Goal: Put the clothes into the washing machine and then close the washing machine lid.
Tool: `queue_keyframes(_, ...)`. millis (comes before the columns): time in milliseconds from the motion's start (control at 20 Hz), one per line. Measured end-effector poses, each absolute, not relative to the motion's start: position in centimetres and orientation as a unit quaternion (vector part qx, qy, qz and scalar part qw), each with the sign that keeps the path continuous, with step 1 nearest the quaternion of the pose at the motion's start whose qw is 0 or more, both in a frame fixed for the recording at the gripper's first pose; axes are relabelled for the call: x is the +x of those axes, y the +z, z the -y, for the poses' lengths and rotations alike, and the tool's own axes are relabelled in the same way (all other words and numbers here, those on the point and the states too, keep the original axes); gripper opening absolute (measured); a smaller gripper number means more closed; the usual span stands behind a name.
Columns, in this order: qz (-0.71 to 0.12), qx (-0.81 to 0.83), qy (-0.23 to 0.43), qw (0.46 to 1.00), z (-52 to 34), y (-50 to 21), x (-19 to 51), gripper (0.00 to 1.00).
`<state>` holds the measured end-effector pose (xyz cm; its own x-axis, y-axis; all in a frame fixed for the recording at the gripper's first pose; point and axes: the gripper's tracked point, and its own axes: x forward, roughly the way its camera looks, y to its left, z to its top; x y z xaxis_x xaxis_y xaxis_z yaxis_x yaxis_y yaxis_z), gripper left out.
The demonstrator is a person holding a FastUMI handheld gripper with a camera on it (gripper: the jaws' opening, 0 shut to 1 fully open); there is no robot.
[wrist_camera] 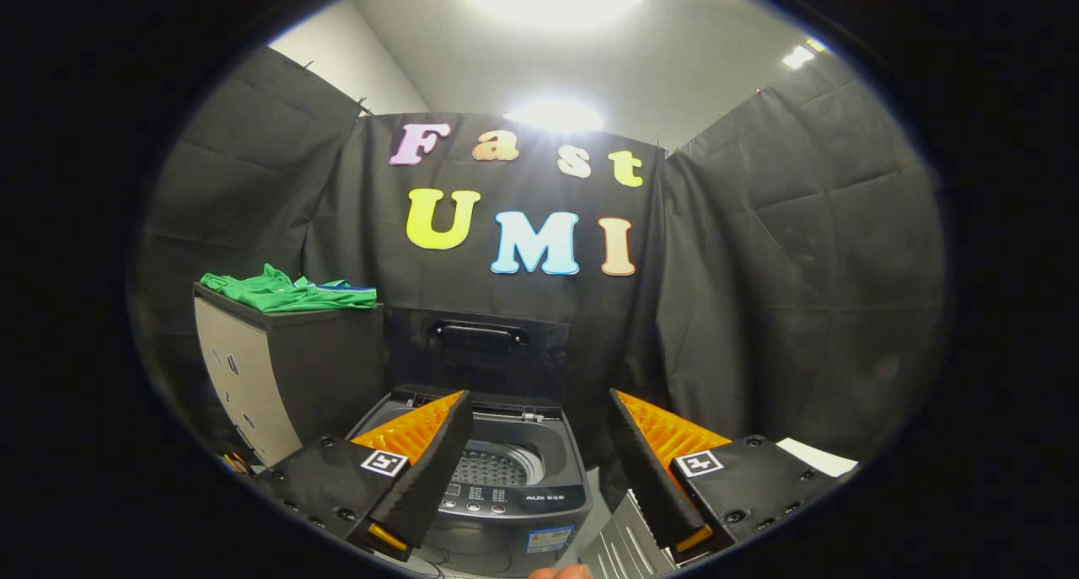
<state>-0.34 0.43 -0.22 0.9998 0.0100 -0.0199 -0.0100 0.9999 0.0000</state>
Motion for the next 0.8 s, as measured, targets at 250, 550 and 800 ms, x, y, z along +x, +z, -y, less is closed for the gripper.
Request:
queue_keyframes(250,-0.017,-0.007,0.014,1.000,-1.1,0.1,-0.1,0.99)
queue_keyframes(550,-0.018,-0.019,0.025,0.999,-2.3,1.3,0.5,0.99)
queue_keyframes(800,-0.013,-0.011,0.030,0.999,-4.6,3.5,1.6,0.99)
